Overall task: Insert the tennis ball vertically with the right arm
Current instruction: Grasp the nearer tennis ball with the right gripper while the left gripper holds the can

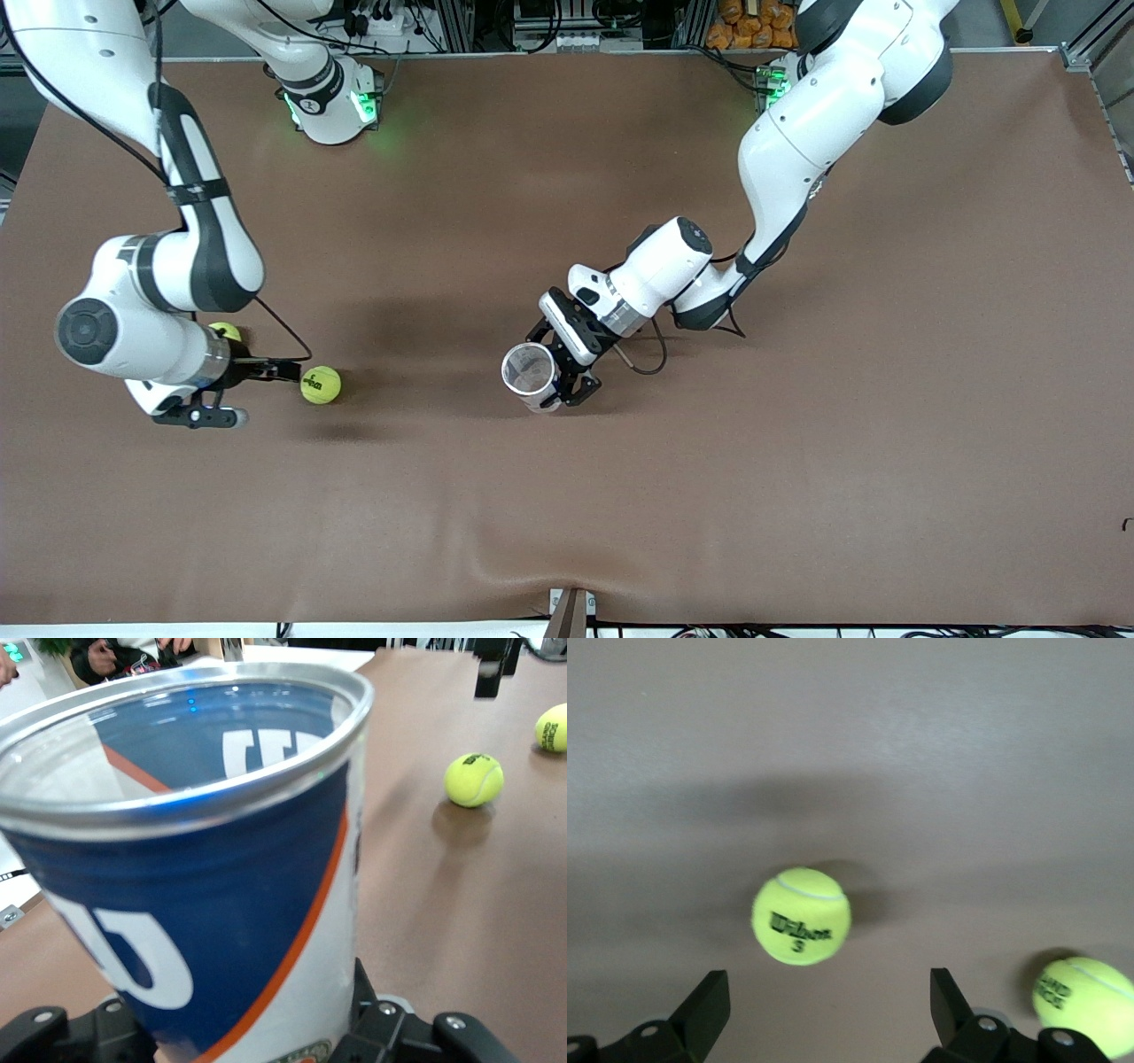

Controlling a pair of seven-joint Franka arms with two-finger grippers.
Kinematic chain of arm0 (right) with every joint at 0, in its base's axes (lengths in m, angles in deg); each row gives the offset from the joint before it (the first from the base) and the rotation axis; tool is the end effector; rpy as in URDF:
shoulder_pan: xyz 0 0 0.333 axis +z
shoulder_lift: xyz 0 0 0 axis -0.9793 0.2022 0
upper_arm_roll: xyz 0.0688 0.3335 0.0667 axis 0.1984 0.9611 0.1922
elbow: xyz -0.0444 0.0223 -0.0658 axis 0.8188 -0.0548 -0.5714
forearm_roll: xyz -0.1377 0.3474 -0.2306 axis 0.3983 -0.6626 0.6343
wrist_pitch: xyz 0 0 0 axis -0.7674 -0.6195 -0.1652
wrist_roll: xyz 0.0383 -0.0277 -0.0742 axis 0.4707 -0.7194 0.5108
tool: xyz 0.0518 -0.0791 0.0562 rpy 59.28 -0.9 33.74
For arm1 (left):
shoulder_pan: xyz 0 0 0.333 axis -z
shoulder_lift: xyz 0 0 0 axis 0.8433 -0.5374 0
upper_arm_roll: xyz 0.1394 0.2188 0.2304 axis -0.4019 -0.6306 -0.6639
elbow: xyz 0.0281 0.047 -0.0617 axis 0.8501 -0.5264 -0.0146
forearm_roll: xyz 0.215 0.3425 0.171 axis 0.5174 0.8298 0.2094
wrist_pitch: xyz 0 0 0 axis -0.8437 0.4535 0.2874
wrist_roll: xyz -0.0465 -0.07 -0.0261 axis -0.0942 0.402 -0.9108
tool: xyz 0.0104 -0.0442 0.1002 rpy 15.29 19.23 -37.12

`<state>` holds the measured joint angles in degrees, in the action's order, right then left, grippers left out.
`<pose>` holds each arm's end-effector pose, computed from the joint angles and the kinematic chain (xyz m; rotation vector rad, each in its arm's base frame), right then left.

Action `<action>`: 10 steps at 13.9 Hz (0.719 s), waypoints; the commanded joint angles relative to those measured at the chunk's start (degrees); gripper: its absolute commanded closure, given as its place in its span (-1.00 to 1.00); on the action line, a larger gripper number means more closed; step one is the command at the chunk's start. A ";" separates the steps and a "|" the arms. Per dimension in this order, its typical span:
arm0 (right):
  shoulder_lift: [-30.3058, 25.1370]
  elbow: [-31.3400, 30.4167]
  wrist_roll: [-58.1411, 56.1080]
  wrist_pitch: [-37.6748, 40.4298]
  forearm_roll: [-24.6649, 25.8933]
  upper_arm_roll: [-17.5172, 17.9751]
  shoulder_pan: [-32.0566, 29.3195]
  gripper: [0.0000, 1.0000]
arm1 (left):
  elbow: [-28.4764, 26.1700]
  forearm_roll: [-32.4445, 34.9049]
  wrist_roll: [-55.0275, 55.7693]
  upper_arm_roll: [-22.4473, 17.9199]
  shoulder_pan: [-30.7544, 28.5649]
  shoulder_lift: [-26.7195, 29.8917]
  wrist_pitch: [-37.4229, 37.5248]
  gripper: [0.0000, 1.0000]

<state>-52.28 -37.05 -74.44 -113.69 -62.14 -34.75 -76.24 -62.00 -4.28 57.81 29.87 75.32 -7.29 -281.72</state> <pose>0.6969 0.0369 0.2890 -3.1058 0.1053 0.1482 0.5971 -0.5164 0.2083 2.1075 -1.2090 1.2250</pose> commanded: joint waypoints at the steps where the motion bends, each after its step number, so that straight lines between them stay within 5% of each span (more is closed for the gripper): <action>1: 1.75 -1.26 1.06 -3.84 -0.84 -0.16 0.80 -1.00 | 1.34 -0.27 -0.42 -0.28 0.80 -1.70 -4.32 -0.52; 10: 5.35 -5.57 6.85 -13.35 -0.41 -0.24 4.31 -1.00 | 1.52 1.58 -0.50 -0.28 1.15 -4.25 -6.44 -0.53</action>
<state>-46.93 -41.87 -70.07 -126.19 -62.19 -34.73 -73.37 -61.99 -3.84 57.60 29.86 75.63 -9.88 -286.70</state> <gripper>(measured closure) 0.000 0.238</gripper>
